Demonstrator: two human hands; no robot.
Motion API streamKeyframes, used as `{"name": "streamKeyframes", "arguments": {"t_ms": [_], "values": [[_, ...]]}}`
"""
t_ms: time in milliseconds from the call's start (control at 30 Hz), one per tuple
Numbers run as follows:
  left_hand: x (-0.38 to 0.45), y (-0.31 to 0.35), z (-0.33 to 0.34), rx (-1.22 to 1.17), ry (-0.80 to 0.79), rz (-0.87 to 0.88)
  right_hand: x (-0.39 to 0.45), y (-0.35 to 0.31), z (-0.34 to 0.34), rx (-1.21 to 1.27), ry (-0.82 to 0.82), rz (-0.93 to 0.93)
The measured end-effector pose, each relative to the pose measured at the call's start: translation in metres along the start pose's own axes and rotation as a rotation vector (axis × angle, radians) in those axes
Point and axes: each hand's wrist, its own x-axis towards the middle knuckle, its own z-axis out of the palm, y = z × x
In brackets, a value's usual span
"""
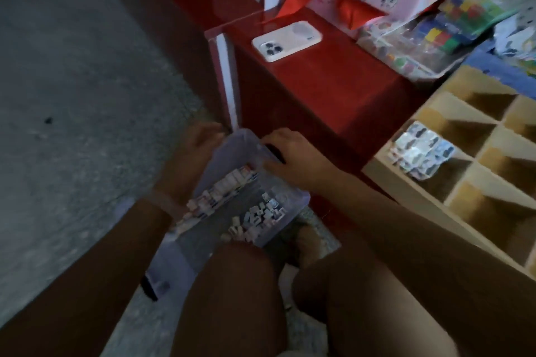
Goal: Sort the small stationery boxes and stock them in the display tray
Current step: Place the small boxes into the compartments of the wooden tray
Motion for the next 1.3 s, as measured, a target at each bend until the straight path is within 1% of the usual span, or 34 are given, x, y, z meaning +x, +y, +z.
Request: {"name": "streamKeyframes", "arguments": {"t_ms": [67, 100, 167, 200, 267, 400, 467, 533, 600, 733, 833, 933, 1000, 1100, 1167, 1233, 1300], "values": [[0.002, -0.043, -0.022, 0.073, 0.050, -0.056, 0.022, 0.004, 0.039, 0.030, -0.188, -0.004], [0.001, -0.067, -0.030, 0.104, 0.050, -0.099, 0.032, 0.008, 0.058, 0.043, -0.282, 0.001], [0.000, -0.112, -0.040, 0.154, 0.022, -0.239, 0.051, 0.016, 0.096, 0.066, -0.470, 0.026], [-0.001, -0.134, -0.043, 0.179, 0.010, -0.302, 0.058, 0.021, 0.114, 0.078, -0.541, 0.050], [-0.003, -0.175, -0.042, 0.233, 0.019, -0.434, 0.069, 0.034, 0.147, 0.070, -0.604, 0.092], [-0.004, -0.244, -0.030, 0.261, -0.018, -0.661, 0.076, 0.065, 0.197, 0.031, -0.675, 0.104], [-0.004, -0.271, -0.023, 0.283, -0.024, -0.756, 0.078, 0.076, 0.213, 0.052, -0.688, 0.129], [-0.003, -0.289, -0.013, 0.287, -0.008, -0.836, 0.080, 0.085, 0.224, 0.075, -0.699, 0.131], [-0.004, -0.307, -0.005, 0.313, 0.001, -0.879, 0.081, 0.093, 0.235, 0.091, -0.711, 0.133], [-0.015, -0.334, 0.018, 0.448, -0.085, -0.904, 0.086, 0.107, 0.251, 0.060, -0.753, 0.155], [-0.012, -0.339, 0.042, 0.430, -0.055, -0.880, 0.089, 0.117, 0.256, 0.079, -0.725, 0.196], [0.002, -0.336, 0.065, 0.337, -0.046, -0.832, 0.088, 0.128, 0.256, 0.076, -0.709, 0.224], [0.013, -0.337, 0.075, 0.347, -0.047, -0.803, 0.087, 0.134, 0.256, 0.071, -0.711, 0.239], [0.025, -0.340, 0.077, 0.405, -0.171, -0.780, 0.086, 0.139, 0.258, 0.064, -0.722, 0.270], [0.027, -0.338, 0.075, 0.405, -0.334, -0.805, 0.085, 0.140, 0.258, 0.071, -0.718, 0.278], [0.024, -0.335, 0.076, 0.389, -0.454, -0.828, 0.084, 0.140, 0.258, 0.090, -0.722, 0.291], [0.019, -0.335, 0.078, 0.359, -0.498, -0.900, 0.083, 0.141, 0.258, 0.104, -0.730, 0.305]]}}
